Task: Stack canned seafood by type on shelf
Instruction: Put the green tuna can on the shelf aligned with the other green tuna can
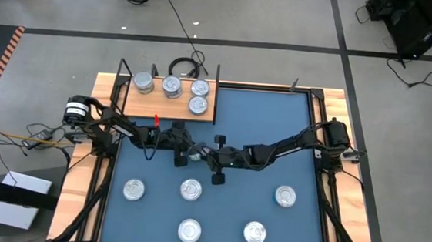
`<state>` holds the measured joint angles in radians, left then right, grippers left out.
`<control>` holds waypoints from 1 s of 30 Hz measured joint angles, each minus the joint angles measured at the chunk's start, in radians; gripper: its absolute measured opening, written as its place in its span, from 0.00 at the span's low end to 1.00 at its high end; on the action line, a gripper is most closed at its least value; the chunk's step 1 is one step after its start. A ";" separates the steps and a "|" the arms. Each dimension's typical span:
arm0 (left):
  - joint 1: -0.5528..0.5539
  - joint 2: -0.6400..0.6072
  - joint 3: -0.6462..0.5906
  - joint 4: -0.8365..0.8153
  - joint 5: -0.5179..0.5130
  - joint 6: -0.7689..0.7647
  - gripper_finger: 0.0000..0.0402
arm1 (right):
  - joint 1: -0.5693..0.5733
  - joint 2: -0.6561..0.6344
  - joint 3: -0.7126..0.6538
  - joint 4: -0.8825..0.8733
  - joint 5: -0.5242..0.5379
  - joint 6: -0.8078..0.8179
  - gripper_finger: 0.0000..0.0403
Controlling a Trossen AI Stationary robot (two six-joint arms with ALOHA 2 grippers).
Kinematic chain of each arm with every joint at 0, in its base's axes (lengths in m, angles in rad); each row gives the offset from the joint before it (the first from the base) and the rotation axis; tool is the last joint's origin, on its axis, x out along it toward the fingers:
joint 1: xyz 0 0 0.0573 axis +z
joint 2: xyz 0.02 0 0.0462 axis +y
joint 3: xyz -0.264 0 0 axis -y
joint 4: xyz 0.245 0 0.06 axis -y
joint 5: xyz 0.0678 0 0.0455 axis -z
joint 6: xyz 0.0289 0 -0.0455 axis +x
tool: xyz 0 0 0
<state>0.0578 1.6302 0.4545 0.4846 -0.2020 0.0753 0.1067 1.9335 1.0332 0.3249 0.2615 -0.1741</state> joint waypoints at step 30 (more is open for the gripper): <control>-0.043 -0.025 0.003 -0.068 -0.038 0.051 0.00 | -0.049 0.000 0.001 0.081 -0.023 0.048 0.06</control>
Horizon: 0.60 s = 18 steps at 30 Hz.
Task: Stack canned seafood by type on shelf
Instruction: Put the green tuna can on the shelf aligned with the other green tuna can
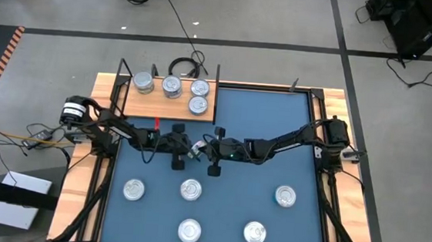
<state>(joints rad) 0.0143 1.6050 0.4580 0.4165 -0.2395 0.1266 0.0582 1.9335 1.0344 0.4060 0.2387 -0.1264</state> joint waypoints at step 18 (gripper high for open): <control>-0.115 -0.378 -0.001 -0.335 -0.013 -0.507 0.09 | 0.002 0.000 0.000 -0.009 -0.007 0.001 0.15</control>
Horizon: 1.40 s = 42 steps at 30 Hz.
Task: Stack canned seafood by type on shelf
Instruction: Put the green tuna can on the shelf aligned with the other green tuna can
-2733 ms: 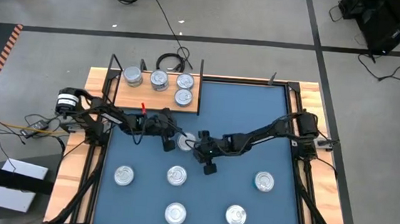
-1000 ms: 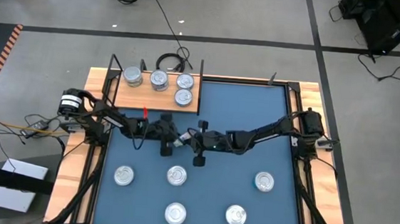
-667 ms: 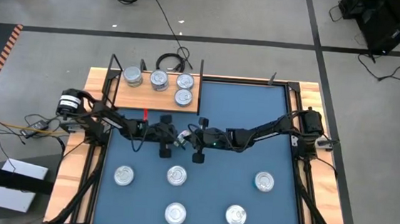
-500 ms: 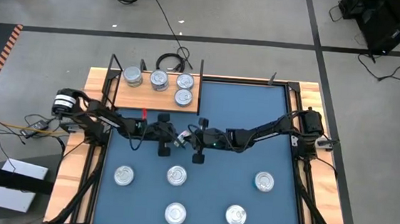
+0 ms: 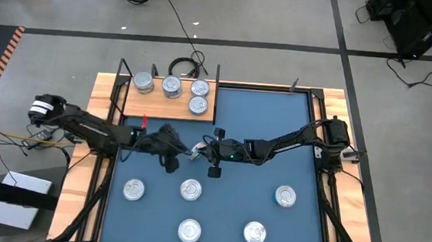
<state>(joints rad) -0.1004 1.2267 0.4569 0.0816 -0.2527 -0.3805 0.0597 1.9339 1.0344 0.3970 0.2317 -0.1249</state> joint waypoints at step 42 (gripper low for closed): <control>-0.182 0.254 -0.001 0.335 -0.394 -0.091 0.64 | 0.001 0.002 -0.001 -0.002 0.003 0.003 0.15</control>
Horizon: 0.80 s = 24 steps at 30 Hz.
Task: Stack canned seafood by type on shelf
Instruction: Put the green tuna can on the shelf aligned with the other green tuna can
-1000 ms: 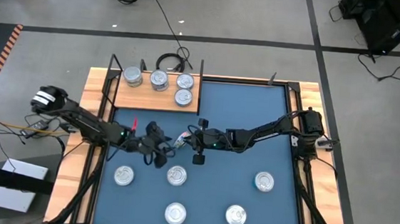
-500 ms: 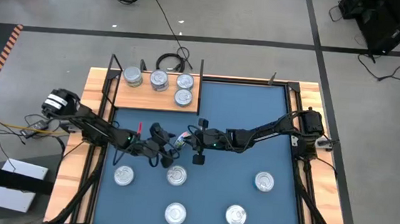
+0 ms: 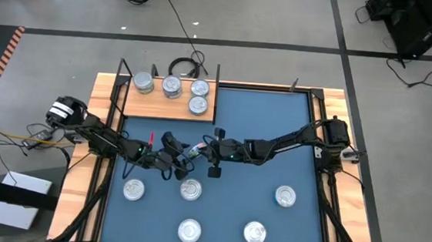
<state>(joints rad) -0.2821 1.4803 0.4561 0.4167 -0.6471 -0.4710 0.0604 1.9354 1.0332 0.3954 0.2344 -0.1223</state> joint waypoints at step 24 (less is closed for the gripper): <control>0.001 0.000 0.000 0.018 0.037 -0.005 0.63 | -0.003 0.000 0.000 0.000 -0.002 0.000 0.15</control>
<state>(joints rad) -0.2814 1.4799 0.4561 0.4343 -0.6104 -0.4761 0.0574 1.9354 1.0328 0.3954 0.2321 -0.1223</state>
